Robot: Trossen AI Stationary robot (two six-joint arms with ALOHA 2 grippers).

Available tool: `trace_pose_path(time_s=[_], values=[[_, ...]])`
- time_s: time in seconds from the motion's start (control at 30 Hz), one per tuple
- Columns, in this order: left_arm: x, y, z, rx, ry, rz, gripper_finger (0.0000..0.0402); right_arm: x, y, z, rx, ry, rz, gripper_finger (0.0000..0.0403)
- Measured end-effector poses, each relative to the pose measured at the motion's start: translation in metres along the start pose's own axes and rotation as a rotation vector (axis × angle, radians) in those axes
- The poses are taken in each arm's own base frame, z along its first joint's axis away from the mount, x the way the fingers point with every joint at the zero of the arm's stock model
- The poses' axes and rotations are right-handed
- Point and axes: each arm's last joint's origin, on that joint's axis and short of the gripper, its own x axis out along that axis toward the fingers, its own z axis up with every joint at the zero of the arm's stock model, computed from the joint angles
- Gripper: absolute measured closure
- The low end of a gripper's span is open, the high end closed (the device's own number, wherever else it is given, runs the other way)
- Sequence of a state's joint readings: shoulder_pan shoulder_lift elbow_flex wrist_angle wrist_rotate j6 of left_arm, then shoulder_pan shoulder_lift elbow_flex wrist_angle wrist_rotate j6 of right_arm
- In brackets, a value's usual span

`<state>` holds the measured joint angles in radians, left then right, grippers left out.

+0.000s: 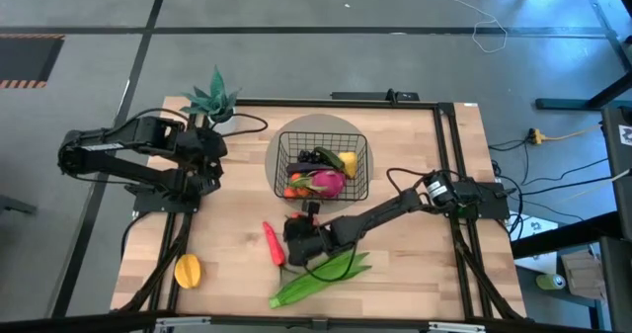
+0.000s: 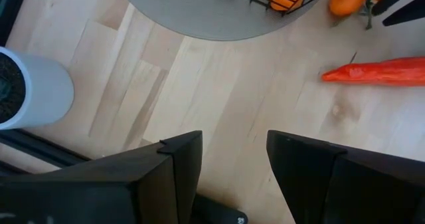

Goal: Build produce basket
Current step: Put the oranges into the black wire basket

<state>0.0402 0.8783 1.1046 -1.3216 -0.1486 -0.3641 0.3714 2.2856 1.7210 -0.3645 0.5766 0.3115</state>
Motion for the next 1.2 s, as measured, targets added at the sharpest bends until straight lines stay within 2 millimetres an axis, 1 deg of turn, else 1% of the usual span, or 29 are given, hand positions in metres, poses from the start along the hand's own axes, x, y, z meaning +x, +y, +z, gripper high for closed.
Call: trace_pose_path(time_s=[0.17,0.37,0.47,0.53,0.63,0.73,0.8,0.9,0.97,1.07,1.13,1.2], values=[[0.000,0.000,0.000,0.000,0.000,0.000,0.0243,0.000,0.000,-0.002,0.030,0.019,-0.003,0.0333],[0.000,0.000,0.000,0.000,0.000,0.000,0.0243,-0.001,0.000,-0.004,0.078,0.034,-0.011,0.0395],[0.000,0.000,0.000,0.000,0.000,0.000,0.0243,-0.005,0.004,-0.004,0.083,0.023,-0.008,0.0401],[0.000,0.000,0.000,0.000,0.000,0.001,0.0243,-0.010,0.008,0.000,0.088,0.006,0.007,0.0402],[0.000,0.000,0.000,0.000,0.000,0.001,0.0243,-0.025,0.017,0.018,0.054,-0.054,0.041,0.0402],[0.000,0.000,0.000,0.000,-0.005,0.016,0.0243,-0.046,0.025,0.041,-0.009,-0.148,0.025,0.0403],[0.000,0.001,0.000,0.001,-0.011,0.032,0.0243,-0.062,0.030,0.055,-0.084,-0.207,-0.032,0.0403],[0.000,0.001,0.001,0.000,-0.018,0.050,0.0243,-0.088,0.030,0.075,-0.189,-0.274,-0.174,0.0403],[0.000,0.001,0.001,0.000,-0.018,0.050,0.0243,-0.104,0.027,0.085,-0.255,-0.282,-0.296,0.0403],[0.000,0.001,0.001,0.000,-0.018,0.050,0.0243,-0.121,0.016,0.100,-0.322,-0.273,-0.472,0.0403],[0.000,0.001,0.001,0.000,-0.018,0.050,0.0243,-0.130,0.005,0.107,-0.359,-0.244,-0.574,0.0403],[0.000,0.001,0.001,0.000,-0.018,0.050,0.0243,-0.136,-0.008,0.114,-0.384,-0.210,-0.621,0.0403]])
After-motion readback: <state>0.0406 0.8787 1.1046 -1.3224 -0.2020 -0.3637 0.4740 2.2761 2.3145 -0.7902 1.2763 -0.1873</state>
